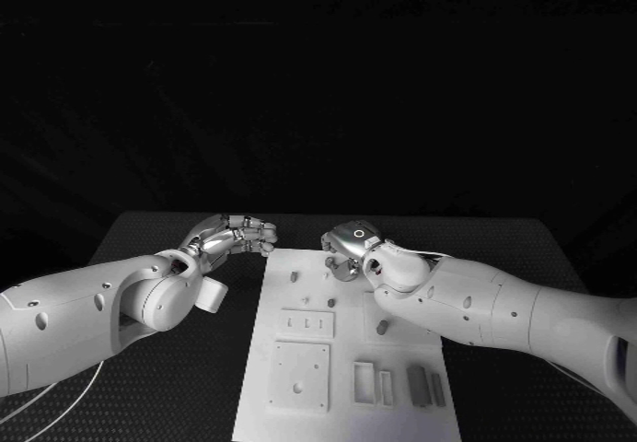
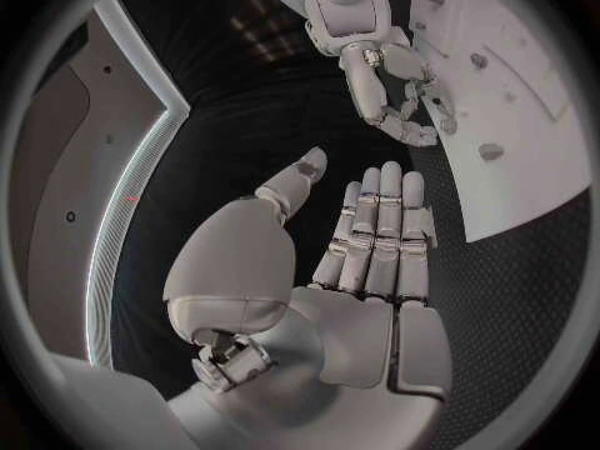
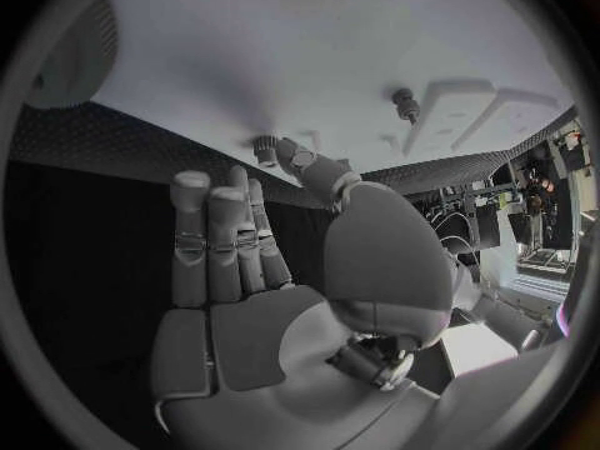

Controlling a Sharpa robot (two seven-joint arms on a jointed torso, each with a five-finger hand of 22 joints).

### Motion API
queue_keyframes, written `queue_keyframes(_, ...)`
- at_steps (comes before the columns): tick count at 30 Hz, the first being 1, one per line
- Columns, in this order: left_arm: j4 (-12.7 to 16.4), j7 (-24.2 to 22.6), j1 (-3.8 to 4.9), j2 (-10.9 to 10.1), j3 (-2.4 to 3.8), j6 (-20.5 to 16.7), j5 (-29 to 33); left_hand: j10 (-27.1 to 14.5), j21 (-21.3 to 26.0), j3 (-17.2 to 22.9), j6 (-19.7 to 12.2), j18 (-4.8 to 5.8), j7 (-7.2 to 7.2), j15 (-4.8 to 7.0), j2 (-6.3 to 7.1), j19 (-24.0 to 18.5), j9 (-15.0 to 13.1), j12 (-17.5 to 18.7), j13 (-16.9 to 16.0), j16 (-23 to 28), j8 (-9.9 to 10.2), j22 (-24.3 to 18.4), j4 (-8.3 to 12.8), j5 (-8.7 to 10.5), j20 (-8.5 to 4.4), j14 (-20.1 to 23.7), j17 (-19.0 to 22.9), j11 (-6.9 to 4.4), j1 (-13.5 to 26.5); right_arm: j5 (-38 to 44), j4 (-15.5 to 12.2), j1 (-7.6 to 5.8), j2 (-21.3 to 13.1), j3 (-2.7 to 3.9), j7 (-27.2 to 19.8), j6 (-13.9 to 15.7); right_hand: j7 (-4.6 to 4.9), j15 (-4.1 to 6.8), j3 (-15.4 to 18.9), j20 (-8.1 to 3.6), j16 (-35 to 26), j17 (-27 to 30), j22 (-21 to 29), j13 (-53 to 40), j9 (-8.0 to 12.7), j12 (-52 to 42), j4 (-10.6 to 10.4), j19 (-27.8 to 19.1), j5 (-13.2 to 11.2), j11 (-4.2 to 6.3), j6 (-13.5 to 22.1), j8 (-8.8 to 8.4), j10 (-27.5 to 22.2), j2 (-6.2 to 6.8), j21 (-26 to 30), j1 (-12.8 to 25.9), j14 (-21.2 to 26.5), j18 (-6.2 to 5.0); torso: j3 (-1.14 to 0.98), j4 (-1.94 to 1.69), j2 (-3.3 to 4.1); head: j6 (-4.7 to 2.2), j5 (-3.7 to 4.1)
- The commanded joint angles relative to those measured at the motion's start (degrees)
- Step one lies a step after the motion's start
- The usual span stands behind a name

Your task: Assemble the parts on the task board

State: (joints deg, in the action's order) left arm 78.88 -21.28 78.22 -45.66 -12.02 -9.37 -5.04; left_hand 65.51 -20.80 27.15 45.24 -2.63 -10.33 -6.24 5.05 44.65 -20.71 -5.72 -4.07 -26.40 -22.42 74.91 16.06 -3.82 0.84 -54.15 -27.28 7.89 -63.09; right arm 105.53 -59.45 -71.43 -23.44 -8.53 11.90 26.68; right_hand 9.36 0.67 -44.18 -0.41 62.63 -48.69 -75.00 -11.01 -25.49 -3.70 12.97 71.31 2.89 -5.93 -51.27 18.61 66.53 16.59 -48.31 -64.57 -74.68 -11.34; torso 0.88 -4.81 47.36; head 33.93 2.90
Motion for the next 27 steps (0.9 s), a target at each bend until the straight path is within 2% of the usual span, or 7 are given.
queue_keyframes(1,0.2,-0.4,0.06,0.0,0.07,0.6,0.2,0.0,0.4,-0.1,0.0,-0.95,-0.43,-0.33,0.15,-0.4,0.1,0.2,0.0,0.3,0.3,0.9,0.3,0.37,-0.03,0.0,-0.1,0.34,0.0,-0.3,-0.5,0.01,-0.3,-0.01,-0.1,0.8,0.04,-0.47,0.3,0.1,0.2,0.1,-0.7,0.1,0.1,0.0,0.0,-0.2,-0.1,-0.37,0.4,-0.22,-0.9,0.36,0.2,0.0,-0.1,-3.65,-0.01,-0.03,-0.01,-0.01,0.01)
queue_keyframes(5,0.1,-0.4,0.06,0.0,0.07,0.6,0.2,0.0,0.4,-0.1,0.0,-0.95,-0.44,-0.33,0.15,-0.4,0.1,0.2,0.0,0.4,0.3,0.9,0.3,0.38,-0.03,0.0,-0.1,0.35,0.0,-0.8,-2.2,-0.01,-1.8,0.0,-0.4,2.3,0.06,-0.47,0.4,0.12,0.3,0.1,-0.7,0.1,0.0,0.0,0.0,-0.2,-0.1,-0.37,0.4,-0.17,-0.9,0.42,0.2,0.1,-0.1,-3.66,-0.02,-0.03,-0.01,-0.21,0.08)
queue_keyframes(9,0.1,-0.5,0.09,-0.3,0.08,0.4,0.2,0.0,0.4,-0.1,0.0,-0.95,-0.44,-0.33,0.16,-0.4,0.1,0.3,0.0,0.4,0.3,0.9,0.3,0.38,-0.02,0.0,-0.1,0.35,0.0,-3.3,-6.7,-0.42,-5.4,0.48,-1.5,4.5,-0.21,-0.35,0.9,0.14,0.5,0.2,-0.7,0.0,0.0,-0.3,0.1,0.0,-0.1,-0.23,0.3,-0.04,-0.4,0.47,0.1,0.3,-0.2,-3.66,0.0,0.1,-0.03,-0.61,0.18)
queue_keyframes(13,0.3,-0.6,0.15,-0.6,0.13,0.3,0.2,0.0,0.4,-0.1,0.0,-0.96,-0.44,-0.33,0.16,-0.4,0.0,0.3,0.0,0.4,0.3,0.9,0.3,0.39,-0.02,0.0,-0.1,0.35,0.0,-7.1,-10.8,-1.13,-9.0,2.61,-4.2,5.1,-0.56,-0.02,1.5,0.14,0.8,0.3,-0.7,-0.2,0.0,-0.9,0.1,0.2,-0.1,0.15,0.4,0.02,0.8,0.48,0.0,0.6,-0.4,-3.66,0.03,0.28,0.0,-1.0,0.34)
queue_keyframes(16,0.4,-0.6,0.17,-0.7,0.18,0.3,0.2,0.1,0.4,-0.1,0.1,-0.97,-0.42,-0.33,0.16,-0.4,0.0,0.3,0.0,0.4,0.3,0.9,0.3,0.39,-0.03,0.0,-0.1,0.33,-0.1,-10.3,-13.7,-1.38,-12.4,5.19,-5.7,4.7,-0.7,0.27,2.0,0.27,0.6,0.5,-0.8,-0.6,0.0,-1.2,0.1,-0.3,-0.1,0.44,0.6,0.0,1.7,0.46,0.1,0.7,-0.1,-3.61,-0.01,0.46,0.06,-1.34,0.43)
queue_keyframes(23,0.3,-0.7,0.16,-0.7,0.17,0.5,0.3,0.2,0.4,-0.1,0.2,-0.97,-0.38,-0.32,0.1,-0.4,0.0,0.3,0.0,0.4,0.2,0.9,0.3,0.38,-0.02,-0.1,-0.2,0.29,-0.1,-13.8,-16.3,-2.33,-18.7,5.65,-11.3,2.6,0.17,1.33,3.4,0.18,1.0,0.8,-1.0,-2.5,-0.2,-2.7,0.3,-0.2,-0.1,1.55,0.4,0.31,4.4,0.39,-0.4,0.6,-0.2,-3.66,-0.24,1.1,-0.07,-1.64,0.3)
queue_keyframes(27,0.3,-0.7,0.15,-0.7,0.17,0.5,0.3,0.2,0.4,-0.1,0.2,-0.97,-0.37,-0.33,0.09,-0.4,0.0,0.3,0.0,0.5,0.2,0.9,0.3,0.38,-0.02,-0.1,-0.2,0.29,-0.1,-15.7,-15.2,-2.48,-20.2,5.76,-11.5,-0.9,-0.28,2.71,5.4,0.0,1.1,0.9,-0.9,-6.9,-0.3,-6.6,0.9,-0.2,-0.1,2.96,0.7,0.23,8.6,0.42,-0.4,1.1,-0.1,-3.66,-0.32,1.22,-0.09,-1.85,0.44)
